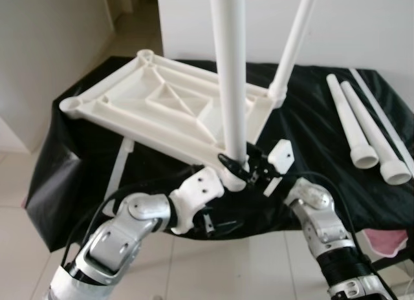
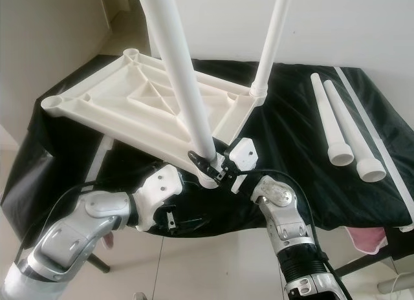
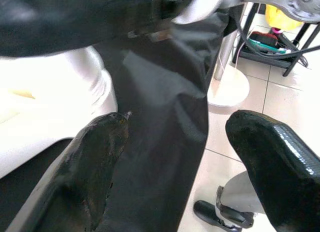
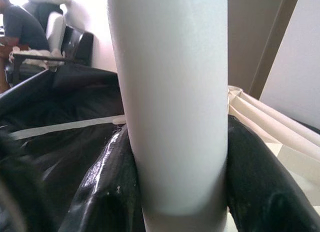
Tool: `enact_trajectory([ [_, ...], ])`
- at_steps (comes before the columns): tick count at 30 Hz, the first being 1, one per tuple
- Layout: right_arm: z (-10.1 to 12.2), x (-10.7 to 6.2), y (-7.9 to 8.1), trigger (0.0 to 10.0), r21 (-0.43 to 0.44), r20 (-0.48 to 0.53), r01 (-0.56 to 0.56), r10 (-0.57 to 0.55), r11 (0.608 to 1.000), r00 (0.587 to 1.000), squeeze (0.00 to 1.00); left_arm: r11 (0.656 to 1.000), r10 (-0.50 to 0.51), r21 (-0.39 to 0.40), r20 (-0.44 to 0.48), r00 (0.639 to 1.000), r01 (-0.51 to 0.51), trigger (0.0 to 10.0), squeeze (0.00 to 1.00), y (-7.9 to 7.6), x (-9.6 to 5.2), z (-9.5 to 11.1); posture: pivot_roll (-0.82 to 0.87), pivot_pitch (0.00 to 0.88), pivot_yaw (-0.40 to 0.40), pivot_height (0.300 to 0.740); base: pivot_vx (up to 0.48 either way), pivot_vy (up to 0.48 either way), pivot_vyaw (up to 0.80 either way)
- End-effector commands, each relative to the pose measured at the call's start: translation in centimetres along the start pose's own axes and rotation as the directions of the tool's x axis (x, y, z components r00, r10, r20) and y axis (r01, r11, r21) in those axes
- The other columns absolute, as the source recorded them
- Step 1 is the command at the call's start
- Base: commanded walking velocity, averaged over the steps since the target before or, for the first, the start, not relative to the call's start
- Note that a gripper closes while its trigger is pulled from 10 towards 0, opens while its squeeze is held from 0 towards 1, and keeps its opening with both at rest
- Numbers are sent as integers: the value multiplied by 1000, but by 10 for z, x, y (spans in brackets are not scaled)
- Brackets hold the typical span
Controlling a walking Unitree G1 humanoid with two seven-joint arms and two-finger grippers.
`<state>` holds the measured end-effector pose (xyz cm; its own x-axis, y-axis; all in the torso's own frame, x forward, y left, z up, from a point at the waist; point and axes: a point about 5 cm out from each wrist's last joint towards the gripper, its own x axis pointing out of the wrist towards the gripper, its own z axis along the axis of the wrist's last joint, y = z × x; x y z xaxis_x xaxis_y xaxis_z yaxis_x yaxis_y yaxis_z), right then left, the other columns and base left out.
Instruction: Building children table
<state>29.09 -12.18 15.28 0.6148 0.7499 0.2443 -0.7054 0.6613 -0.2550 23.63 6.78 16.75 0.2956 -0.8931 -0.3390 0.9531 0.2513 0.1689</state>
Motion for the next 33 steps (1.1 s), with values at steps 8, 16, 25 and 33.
enact_trajectory([
  [8, 9, -15, -13, 10000, 94, 127, 157, -168, 983, 978, 0, 1000, 20, -1, 10, 1000, -20, 10000, 0, 2, 1, 2, 18, 102, -4, 740, 0, 0, 0],
  [16, 18, -16, -22, 10000, 124, 190, 234, -254, 964, 948, 0, 1000, 26, -1, 19, 999, -26, 10000, 0, 3, 3, 4, 13, 100, -10, 740, 0, 0, 0],
  [25, 7, -17, -23, 10000, 216, 128, 281, -312, 935, 941, 0, 999, 33, -8, 26, 999, -33, 10000, 0, 1, 4, 4, 7, 100, -22, 740, 0, 0, 0],
  [33, 8, -12, -33, 10000, 256, 42, 289, -309, 923, 950, 0, 999, 31, -8, 32, 999, -31, 10000, 0, 1, 6, 4, -1, 99, -24, 740, 0, 0, 0],
])
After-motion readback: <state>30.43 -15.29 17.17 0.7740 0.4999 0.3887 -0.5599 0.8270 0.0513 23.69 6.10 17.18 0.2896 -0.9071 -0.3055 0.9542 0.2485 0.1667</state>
